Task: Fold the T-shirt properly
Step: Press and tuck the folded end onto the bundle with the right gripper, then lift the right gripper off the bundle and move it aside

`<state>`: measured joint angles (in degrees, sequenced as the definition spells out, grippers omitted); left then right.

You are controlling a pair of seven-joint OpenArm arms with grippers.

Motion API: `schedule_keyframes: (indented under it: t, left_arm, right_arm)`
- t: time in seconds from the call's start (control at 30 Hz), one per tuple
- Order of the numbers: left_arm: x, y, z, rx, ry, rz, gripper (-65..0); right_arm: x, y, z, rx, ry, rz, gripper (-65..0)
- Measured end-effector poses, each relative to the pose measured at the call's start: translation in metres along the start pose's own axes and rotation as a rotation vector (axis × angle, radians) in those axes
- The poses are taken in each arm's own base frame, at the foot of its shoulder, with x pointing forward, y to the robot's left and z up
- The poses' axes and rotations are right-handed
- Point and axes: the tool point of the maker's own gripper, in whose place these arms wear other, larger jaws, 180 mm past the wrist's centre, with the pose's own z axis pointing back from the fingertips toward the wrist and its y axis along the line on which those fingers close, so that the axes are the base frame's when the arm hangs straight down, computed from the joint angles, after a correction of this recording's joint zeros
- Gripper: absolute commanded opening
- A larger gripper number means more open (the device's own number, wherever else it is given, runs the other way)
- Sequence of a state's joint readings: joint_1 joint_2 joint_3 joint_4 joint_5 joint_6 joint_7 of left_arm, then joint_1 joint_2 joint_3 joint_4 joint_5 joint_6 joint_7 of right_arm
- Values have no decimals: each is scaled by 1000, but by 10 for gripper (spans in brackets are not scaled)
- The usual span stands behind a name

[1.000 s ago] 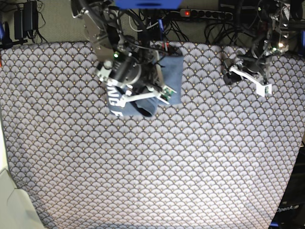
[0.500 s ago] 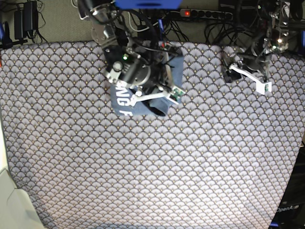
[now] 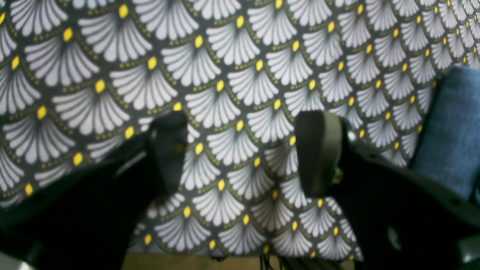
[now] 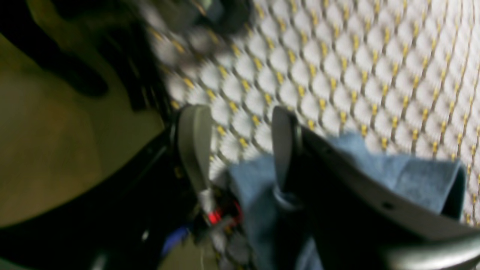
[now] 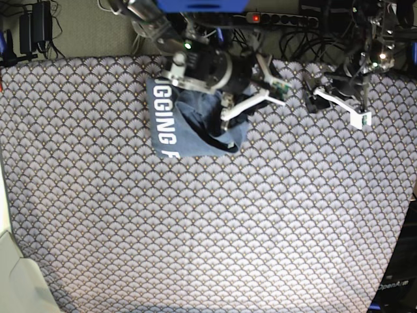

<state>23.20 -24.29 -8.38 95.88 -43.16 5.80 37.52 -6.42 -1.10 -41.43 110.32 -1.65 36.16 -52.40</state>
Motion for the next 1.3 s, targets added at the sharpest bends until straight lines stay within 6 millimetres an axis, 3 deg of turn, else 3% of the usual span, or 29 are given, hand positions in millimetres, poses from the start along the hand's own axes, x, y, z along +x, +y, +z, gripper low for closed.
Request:
schedule_keyframes:
  t: [0.1,0.17,0.3,0.4,0.6,0.7,0.87,0.93,1.03,1.17,1.3]
  left_arm:
    - [-2,0,1,0,2,-1,-206]
    - [-4,2,2,5,7,-5,-206]
    - [-7,5,3,11,11,-5,-206]
    - [-7,5,3,11,11,-4,-206]
    - [-7,5,3,11,8,-1,-206]
    - [-8,5,3,12,10,-2,-206]
    - [-7,5,3,11,7,-1,-206]
    - [-7,5,3,11,7,-2,-206]
    - [-6,4,3,9,7,0,-206]
    - [-6,4,2,8,6,0,-206]
    - [-6,3,2,7,7,-1,-206]
  right_arm:
    - [1,-5,4,-13,-42,26,-373]
    - [-9,-9,7,-21,-29,47,-373]
    - [-13,-31,15,-76,-68,22,-373]
    - [-16,-58,26,-144,-104,8,-371]
    - [-15,-131,63,-350,-187,-50,-371]
    - [-32,-164,86,-460,-158,-85,-373]
    - [-61,-197,119,-594,-124,-164,-380]
    - [-76,-195,124,-611,-103,-197,-410]
    - [-106,-169,117,-564,-24,-248,-490]
    - [-117,-136,103,-467,-10,-269,-585]
    - [-125,-118,87,-429,-2,-344,-613]
